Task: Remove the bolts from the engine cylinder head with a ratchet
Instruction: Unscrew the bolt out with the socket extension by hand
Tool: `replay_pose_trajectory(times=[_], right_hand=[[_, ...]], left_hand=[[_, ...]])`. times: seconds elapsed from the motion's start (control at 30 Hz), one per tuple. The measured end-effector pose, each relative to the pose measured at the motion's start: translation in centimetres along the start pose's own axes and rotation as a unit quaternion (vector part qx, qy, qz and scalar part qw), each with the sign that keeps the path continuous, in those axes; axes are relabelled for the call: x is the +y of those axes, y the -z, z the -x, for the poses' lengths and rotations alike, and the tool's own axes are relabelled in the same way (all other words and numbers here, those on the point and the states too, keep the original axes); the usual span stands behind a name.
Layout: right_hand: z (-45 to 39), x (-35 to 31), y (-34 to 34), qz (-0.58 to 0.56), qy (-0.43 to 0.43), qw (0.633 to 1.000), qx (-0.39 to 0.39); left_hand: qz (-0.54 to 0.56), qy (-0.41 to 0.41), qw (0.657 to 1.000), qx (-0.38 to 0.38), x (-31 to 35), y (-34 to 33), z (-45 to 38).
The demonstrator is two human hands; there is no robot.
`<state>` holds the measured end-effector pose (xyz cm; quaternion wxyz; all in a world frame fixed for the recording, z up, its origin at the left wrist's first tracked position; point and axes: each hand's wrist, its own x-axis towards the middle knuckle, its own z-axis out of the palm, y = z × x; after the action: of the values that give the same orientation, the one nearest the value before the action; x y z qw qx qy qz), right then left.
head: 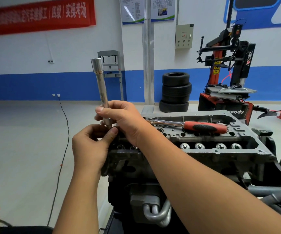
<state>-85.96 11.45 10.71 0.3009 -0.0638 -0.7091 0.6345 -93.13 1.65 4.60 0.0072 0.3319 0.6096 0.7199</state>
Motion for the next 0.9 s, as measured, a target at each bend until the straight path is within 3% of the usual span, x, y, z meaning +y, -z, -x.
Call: replay_pose_trajectory(times=[0.13,0.4,0.57,0.77,0.9], right_hand=[[-0.03,-0.16,-0.11,-0.013,-0.003,1.000,0.003],[-0.09,-0.09,-0.18,-0.006,-0.013,1.000,0.008],[-0.12,-0.10,-0.19,-0.004,-0.011,1.000,0.019],[-0.01,-0.20,-0.23,0.007,-0.009,1.000,0.008],[-0.02,-0.26,-0.39,-0.002,-0.013,1.000,0.003]], left_hand=[[0.005,0.035,0.997,-0.065,0.21,-0.03,-0.10],[-0.014,0.002,1.000,0.008,-0.12,0.00,0.04],[-0.013,0.034,0.997,-0.071,0.06,-0.02,-0.23],[-0.033,-0.003,0.999,0.000,-0.11,-0.02,-0.07],[0.011,0.046,0.996,-0.076,0.10,0.09,-0.17]])
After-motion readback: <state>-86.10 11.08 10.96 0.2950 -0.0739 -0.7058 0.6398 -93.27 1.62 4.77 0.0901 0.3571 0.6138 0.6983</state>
